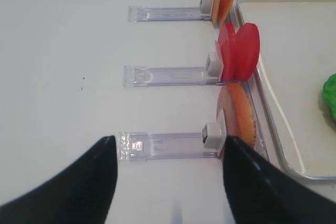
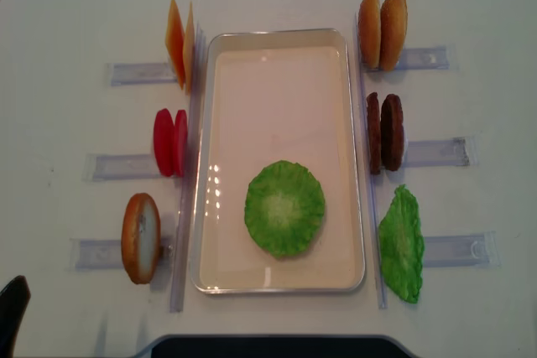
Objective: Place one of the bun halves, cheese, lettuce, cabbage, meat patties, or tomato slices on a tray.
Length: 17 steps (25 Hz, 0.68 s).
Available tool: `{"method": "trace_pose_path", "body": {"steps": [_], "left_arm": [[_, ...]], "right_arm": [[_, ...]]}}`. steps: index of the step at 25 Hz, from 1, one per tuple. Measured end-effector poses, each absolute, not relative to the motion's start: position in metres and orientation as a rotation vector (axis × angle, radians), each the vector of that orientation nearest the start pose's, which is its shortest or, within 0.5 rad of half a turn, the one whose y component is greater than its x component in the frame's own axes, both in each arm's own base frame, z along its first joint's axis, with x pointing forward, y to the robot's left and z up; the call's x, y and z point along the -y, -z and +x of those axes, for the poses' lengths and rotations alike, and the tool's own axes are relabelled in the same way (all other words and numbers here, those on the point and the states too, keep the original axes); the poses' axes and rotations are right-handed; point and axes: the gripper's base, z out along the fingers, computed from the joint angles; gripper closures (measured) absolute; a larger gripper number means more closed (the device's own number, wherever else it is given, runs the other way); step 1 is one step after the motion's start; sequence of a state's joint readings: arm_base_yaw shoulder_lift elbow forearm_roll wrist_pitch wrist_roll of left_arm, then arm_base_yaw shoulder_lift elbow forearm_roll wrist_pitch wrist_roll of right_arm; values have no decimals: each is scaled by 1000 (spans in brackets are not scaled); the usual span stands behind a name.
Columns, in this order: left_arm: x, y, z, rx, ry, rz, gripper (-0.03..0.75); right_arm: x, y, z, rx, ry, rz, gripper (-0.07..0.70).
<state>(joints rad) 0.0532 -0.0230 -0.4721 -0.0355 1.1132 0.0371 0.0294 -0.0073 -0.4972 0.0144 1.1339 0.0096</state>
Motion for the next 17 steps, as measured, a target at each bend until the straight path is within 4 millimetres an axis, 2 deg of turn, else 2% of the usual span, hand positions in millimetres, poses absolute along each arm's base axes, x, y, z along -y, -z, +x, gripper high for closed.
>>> {"method": "trace_pose_path", "body": {"steps": [17], "left_arm": [[3,-265,-7,-2101,-11,-14,229]], "right_arm": [[-1,-271,-9,-2113,-42,-22,55]]}}
